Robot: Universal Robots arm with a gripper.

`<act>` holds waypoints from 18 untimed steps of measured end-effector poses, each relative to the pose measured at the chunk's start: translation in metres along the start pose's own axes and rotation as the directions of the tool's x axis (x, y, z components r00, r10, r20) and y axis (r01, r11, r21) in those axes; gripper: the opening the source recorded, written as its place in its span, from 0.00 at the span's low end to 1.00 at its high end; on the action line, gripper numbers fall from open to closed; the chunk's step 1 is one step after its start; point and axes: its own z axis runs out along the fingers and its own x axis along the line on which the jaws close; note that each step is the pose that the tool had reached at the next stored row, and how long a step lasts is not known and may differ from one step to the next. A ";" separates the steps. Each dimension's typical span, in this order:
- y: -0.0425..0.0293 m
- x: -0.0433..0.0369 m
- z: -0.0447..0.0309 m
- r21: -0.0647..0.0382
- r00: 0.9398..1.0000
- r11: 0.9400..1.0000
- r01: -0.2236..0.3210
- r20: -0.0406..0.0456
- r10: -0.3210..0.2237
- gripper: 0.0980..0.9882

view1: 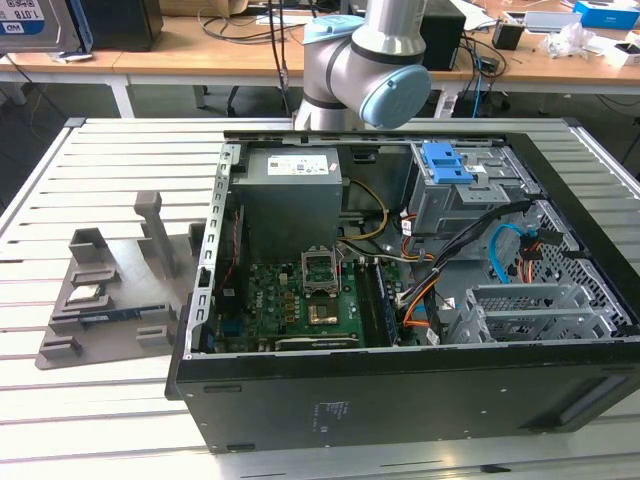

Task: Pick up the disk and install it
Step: 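Pick up the disk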

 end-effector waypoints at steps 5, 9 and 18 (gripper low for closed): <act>-0.0010 0.0002 0.0000 0.000 1.000 1.000 0.000 0.000 0.000 0.30; -0.0146 0.0012 -0.0007 0.000 1.000 1.000 0.000 0.000 0.000 0.30; -0.0429 0.0035 -0.0019 0.000 1.000 1.000 0.000 0.000 0.000 0.30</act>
